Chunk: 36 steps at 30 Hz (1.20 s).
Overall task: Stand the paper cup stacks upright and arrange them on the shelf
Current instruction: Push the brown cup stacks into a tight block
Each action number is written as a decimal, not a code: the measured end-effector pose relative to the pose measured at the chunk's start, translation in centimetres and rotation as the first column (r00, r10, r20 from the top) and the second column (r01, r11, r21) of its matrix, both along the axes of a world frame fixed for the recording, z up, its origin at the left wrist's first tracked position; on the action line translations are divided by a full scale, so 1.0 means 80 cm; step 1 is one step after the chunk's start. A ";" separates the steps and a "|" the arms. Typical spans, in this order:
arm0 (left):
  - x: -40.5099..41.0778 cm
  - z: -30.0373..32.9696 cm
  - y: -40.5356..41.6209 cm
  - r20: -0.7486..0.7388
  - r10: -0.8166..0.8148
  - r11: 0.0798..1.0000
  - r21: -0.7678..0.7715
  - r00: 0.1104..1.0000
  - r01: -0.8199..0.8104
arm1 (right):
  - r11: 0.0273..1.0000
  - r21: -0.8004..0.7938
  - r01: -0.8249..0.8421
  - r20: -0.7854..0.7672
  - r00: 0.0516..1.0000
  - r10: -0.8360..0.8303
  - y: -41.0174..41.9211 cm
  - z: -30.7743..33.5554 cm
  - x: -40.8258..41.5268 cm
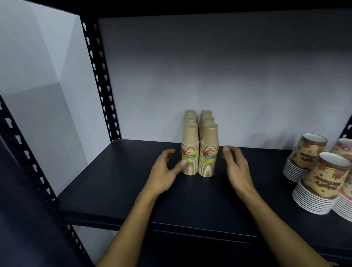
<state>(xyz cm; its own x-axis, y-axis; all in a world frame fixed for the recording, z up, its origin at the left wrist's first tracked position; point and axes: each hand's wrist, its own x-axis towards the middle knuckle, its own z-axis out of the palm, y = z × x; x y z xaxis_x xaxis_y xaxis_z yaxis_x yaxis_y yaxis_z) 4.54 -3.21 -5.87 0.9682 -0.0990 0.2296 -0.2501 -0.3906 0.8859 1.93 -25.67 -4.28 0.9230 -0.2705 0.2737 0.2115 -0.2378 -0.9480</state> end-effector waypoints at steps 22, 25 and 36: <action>0.088 0.060 -0.067 -0.287 -0.213 0.797 -0.604 0.934 -0.004 | 0.858 0.454 -0.240 -0.118 0.938 0.325 0.021 0.027 0.105; 0.090 0.056 -0.069 -0.300 -0.249 0.767 -0.642 0.921 -0.002 | 0.795 0.543 -0.270 -0.096 0.921 0.378 0.024 0.017 0.112; 0.085 0.052 -0.068 -0.316 -0.308 0.712 -0.703 0.897 -0.002 | 0.710 0.633 -0.309 -0.001 0.916 0.400 0.032 0.016 0.105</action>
<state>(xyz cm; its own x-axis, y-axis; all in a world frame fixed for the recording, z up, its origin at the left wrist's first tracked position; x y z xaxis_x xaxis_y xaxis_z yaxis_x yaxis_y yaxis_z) 11.31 -8.67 -1.70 0.9704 -0.2242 -0.0895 0.1675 0.3585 0.9184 10.35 -23.08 -2.99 0.9990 0.0189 0.0398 0.0265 0.4655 -0.8846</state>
